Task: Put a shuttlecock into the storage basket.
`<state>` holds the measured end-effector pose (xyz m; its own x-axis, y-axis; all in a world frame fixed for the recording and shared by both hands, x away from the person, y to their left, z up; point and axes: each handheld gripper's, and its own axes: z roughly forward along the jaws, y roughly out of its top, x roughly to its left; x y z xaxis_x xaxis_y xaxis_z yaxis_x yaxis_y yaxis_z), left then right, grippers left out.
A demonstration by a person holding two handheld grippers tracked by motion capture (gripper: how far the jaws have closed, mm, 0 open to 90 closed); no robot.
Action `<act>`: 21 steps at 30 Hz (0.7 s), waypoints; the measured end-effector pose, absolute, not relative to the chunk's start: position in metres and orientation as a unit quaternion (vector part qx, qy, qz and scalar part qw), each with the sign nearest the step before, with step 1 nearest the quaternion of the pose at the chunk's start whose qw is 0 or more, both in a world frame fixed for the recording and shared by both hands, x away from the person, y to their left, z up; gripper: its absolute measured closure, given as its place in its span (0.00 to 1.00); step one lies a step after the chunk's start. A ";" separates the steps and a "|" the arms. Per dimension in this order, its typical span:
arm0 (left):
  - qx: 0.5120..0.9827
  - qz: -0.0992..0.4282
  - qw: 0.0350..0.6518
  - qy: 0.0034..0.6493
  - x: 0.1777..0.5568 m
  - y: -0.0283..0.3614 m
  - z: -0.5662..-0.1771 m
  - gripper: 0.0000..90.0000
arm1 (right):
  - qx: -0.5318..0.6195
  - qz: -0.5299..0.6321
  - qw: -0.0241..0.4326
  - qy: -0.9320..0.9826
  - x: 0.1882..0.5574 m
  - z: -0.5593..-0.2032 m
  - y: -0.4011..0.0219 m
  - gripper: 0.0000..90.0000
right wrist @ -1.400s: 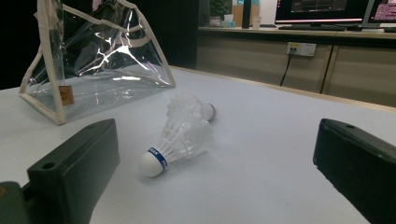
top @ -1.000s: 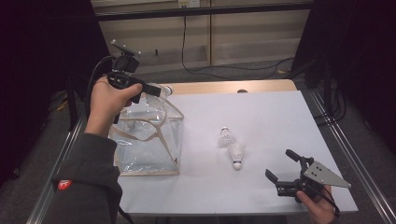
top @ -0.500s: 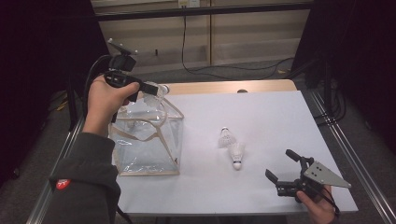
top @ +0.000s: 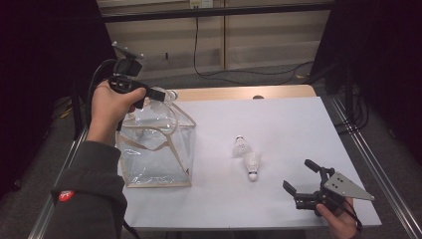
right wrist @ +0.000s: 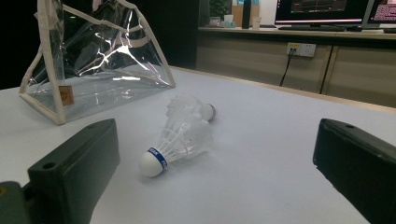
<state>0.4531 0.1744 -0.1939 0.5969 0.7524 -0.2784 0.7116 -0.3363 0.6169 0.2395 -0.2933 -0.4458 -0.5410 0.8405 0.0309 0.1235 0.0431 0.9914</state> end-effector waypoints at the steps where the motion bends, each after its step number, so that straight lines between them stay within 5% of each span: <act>1: 0.816 0.028 0.362 0.449 0.453 0.175 -0.194 0.99 | 0.368 0.586 0.306 0.654 0.240 -0.446 -0.293 0.01; 21: 0.810 0.035 0.362 0.460 0.458 0.184 -0.196 0.99 | 0.368 0.587 0.306 0.653 0.240 -0.446 -0.294 0.01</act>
